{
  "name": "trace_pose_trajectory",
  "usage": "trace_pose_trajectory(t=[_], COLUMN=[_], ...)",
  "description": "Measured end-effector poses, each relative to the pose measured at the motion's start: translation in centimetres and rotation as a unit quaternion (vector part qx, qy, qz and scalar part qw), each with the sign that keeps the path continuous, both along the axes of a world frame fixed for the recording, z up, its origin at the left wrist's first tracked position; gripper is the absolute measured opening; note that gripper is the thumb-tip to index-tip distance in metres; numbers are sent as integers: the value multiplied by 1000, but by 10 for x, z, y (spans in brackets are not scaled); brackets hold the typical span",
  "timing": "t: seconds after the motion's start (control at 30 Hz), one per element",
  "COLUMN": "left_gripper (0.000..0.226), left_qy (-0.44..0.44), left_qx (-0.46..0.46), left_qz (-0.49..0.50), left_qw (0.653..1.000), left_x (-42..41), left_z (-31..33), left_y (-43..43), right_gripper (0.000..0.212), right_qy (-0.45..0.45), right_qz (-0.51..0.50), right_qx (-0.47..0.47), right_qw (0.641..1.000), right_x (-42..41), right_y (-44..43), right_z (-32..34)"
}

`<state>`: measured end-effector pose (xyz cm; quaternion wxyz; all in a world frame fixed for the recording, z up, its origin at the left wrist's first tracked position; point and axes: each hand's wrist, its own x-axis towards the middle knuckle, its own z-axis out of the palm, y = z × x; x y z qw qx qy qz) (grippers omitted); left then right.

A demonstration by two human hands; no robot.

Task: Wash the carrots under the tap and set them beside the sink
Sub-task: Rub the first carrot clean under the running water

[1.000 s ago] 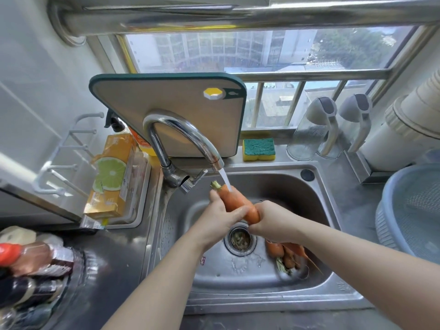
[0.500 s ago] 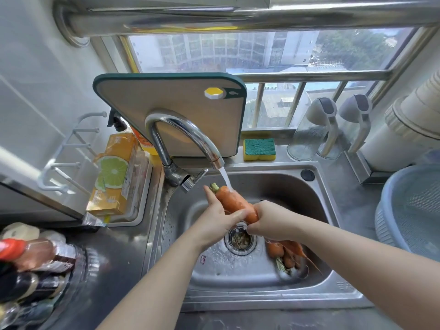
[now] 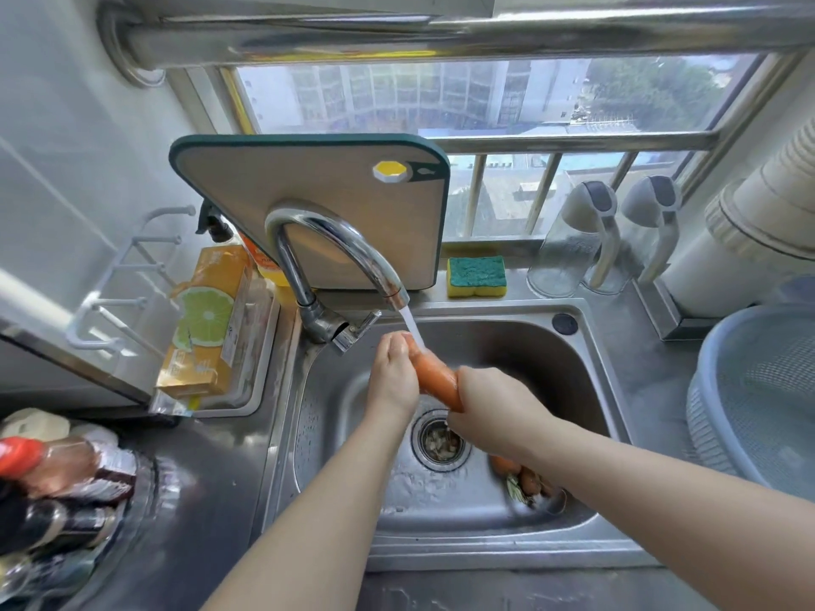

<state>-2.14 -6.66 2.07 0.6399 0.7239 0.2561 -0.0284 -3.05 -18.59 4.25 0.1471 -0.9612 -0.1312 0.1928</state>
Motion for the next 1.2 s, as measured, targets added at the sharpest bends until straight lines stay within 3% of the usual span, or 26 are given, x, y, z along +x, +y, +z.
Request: trace_pose_trajectory(t=[0.1, 0.17, 0.23, 0.33, 0.4, 0.5, 0.6, 0.7, 0.9, 0.97, 1.03, 1.17, 1.2], left_gripper=[29, 35, 44, 32, 19, 26, 26, 56, 102, 109, 101, 40, 35], left_qy=[33, 21, 3, -5, -18, -17, 16, 28, 3, -2, -17, -7, 3], left_qx=[-99, -82, -33, -6, -18, -64, -158, -268, -125, -93, -108, -231, -263], left_qz=[-120, -215, -240, -166, -61, 79, 125, 111, -118, -135, -77, 44, 62], left_qw=[987, 973, 970, 986, 998, 995, 979, 957, 985, 986, 991, 972, 963], left_x=[-7, -12, -12, -5, 0, 3, 2, -4, -14, -16, -14, -12, -13], left_z=[0, 0, -2, -5, -8, -6, -5, -5, -17, -18, -21, -12, -9], left_y=[11, 19, 21, 12, 3, -7, -9, -3, 14, 16, 12, -5, -6], right_gripper=[11, 11, 12, 12, 13, 10, 21, 36, 35, 39, 43, 43, 43], right_qy=[20, 45, 47, -8, -52, -131, -166, -160, -94, -107, -136, -169, -170], right_qz=[-2, -7, -8, 9, 31, 70, 101, 121, 112, 112, 114, 124, 126], right_qx=[5, 24, 33, 14, -3, -26, -73, -70, 17, 33, 31, 24, 23], right_qw=[1000, 999, 998, 1000, 998, 989, 978, 977, 989, 987, 984, 978, 977], right_x=[4, 7, 7, 4, 0, -1, -2, -11, -4, 0, 3, 4, 3], right_y=[-13, -18, -18, -13, -7, -2, -5, -11, -25, -26, -27, -28, -28], right_z=[-3, -6, -8, -8, -8, -11, -13, -18, -26, -26, -24, -20, -20])
